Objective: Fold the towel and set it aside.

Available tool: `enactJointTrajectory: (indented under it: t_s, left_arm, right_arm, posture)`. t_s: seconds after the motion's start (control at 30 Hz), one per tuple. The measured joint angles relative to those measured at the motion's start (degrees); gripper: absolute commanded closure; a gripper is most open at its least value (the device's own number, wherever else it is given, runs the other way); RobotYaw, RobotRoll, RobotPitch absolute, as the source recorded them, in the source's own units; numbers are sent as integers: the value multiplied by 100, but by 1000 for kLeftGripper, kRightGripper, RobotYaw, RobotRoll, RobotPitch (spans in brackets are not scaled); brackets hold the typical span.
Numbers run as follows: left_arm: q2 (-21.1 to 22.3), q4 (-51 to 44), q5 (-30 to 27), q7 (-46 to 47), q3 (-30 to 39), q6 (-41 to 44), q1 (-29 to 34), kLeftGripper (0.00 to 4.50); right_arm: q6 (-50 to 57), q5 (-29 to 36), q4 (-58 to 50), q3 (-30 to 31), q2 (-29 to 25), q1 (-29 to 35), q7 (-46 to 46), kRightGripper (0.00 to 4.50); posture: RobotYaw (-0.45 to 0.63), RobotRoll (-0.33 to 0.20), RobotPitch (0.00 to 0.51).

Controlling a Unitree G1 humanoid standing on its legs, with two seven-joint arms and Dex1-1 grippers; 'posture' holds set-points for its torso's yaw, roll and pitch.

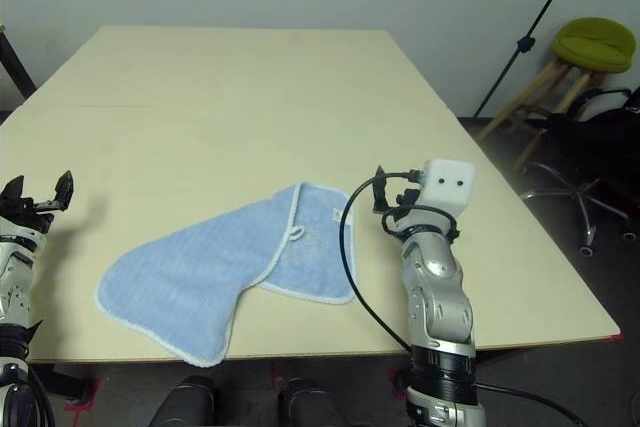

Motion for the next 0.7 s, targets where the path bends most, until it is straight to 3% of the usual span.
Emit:
enactJointTrajectory:
  t_s: [0.3, 0.4, 0.53, 0.7]
  left_arm:
    - [191, 475, -41, -335, 7, -262, -359, 34]
    - [358, 462, -241, -751, 23, -209, -466, 34]
    - [692, 125, -591, -1744, -32, 332, -412, 34]
    - [1252, -1041, -1143, -2921, -229, 1562, -128, 34]
  right_arm:
    - [123, 50, -237, -4, -6, -87, -18, 0]
    - [330, 210, -259, -9, -231, -155, 256, 0]
    - [1022, 451, -213, -14, -1035, -585, 912, 0]
    - [1880, 1010, 466, 279, -2378, -1421, 2669, 0]
  posture:
    - [43, 0, 30]
    - [47, 0, 23]
    - [97, 0, 24]
    - [159, 0, 37]
